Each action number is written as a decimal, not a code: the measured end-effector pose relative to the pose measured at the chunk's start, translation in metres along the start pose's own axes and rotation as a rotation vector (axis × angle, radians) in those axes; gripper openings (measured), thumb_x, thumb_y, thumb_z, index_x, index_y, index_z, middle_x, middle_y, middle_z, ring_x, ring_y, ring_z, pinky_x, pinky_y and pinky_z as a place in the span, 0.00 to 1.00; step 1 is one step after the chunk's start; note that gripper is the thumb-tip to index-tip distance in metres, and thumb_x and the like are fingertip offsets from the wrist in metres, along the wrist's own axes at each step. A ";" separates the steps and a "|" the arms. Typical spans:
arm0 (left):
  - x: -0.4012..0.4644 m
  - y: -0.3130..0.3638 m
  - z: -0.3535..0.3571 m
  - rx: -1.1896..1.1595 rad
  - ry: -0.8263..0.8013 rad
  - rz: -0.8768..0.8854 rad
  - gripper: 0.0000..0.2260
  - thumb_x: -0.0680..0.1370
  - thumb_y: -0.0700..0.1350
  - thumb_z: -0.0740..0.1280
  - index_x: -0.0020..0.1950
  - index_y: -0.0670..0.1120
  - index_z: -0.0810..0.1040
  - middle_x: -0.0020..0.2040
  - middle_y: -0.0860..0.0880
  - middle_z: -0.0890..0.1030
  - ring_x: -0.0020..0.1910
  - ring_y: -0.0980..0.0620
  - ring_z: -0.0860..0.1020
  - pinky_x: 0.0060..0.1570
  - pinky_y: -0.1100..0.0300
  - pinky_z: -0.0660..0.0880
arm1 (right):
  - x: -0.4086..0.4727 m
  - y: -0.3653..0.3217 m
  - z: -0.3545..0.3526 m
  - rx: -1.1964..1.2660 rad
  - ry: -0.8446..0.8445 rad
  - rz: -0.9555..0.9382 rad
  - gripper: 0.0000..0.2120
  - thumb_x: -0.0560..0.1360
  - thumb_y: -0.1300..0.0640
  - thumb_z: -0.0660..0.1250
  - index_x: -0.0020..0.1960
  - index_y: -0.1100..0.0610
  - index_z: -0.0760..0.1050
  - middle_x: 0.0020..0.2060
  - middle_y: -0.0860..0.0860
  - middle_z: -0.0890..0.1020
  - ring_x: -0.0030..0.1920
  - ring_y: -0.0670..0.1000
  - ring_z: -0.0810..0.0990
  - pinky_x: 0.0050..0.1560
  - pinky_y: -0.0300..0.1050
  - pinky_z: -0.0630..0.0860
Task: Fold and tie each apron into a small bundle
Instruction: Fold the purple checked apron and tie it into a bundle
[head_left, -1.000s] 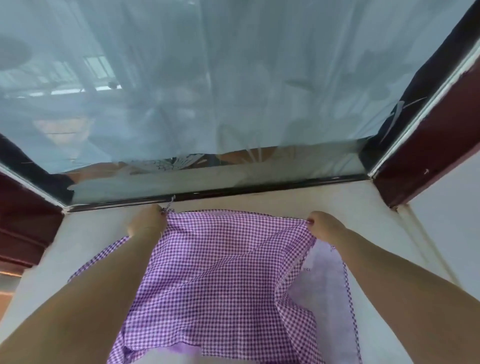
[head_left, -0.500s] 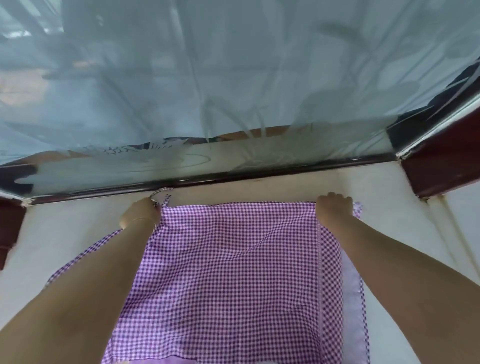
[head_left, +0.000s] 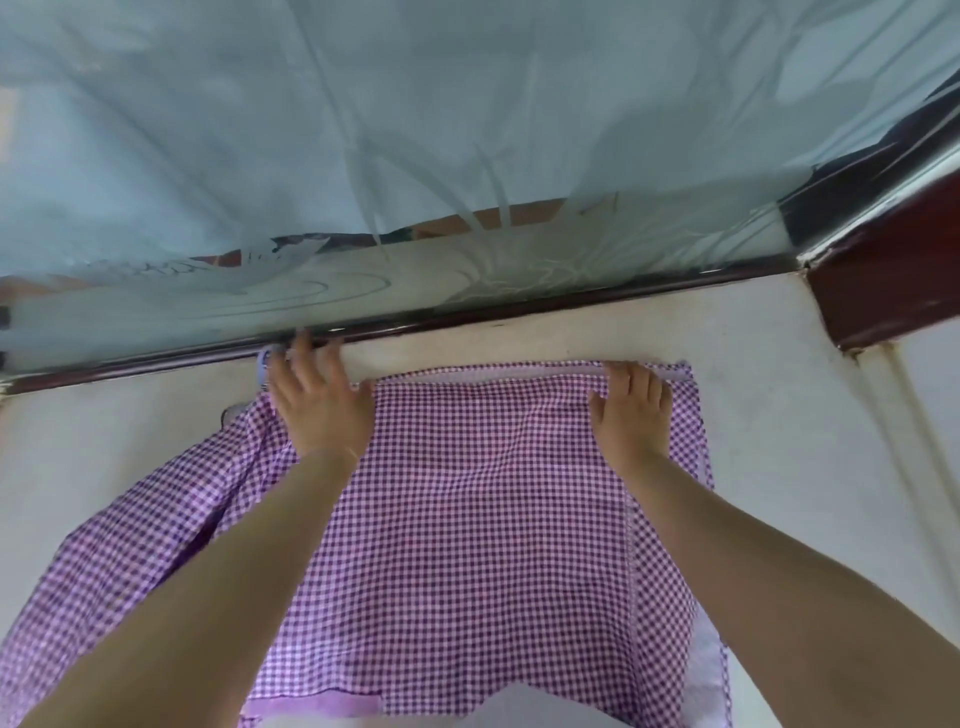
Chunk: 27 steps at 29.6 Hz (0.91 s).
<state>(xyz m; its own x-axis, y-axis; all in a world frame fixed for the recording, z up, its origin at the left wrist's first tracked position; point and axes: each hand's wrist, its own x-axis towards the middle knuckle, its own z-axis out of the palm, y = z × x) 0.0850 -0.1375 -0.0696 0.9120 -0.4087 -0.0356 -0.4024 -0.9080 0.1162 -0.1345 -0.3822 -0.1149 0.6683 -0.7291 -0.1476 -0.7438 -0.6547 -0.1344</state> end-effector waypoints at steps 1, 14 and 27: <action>-0.019 0.013 0.003 0.017 -0.004 0.132 0.25 0.78 0.56 0.62 0.71 0.49 0.63 0.77 0.42 0.54 0.76 0.35 0.47 0.72 0.41 0.42 | -0.013 0.004 0.002 0.031 0.027 0.029 0.21 0.79 0.48 0.62 0.68 0.57 0.67 0.65 0.59 0.72 0.66 0.61 0.69 0.69 0.61 0.63; -0.104 0.071 0.069 0.273 -0.611 0.483 0.41 0.73 0.73 0.51 0.75 0.59 0.32 0.76 0.52 0.30 0.73 0.39 0.30 0.68 0.35 0.33 | -0.082 0.073 0.002 0.434 -0.223 0.802 0.28 0.75 0.40 0.65 0.65 0.59 0.66 0.60 0.59 0.75 0.60 0.62 0.74 0.62 0.57 0.72; -0.081 0.108 0.061 0.262 -0.501 0.475 0.38 0.77 0.68 0.50 0.74 0.56 0.30 0.76 0.49 0.31 0.75 0.42 0.33 0.68 0.38 0.33 | -0.043 0.099 -0.022 0.536 0.027 0.601 0.14 0.83 0.48 0.51 0.59 0.57 0.67 0.44 0.53 0.76 0.42 0.56 0.75 0.42 0.47 0.69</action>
<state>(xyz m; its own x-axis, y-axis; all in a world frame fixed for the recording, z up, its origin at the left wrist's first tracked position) -0.0371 -0.2077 -0.1144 0.5139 -0.6995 -0.4966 -0.8081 -0.5890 -0.0065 -0.2368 -0.4202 -0.1003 0.1486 -0.9353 -0.3210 -0.8697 0.0309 -0.4926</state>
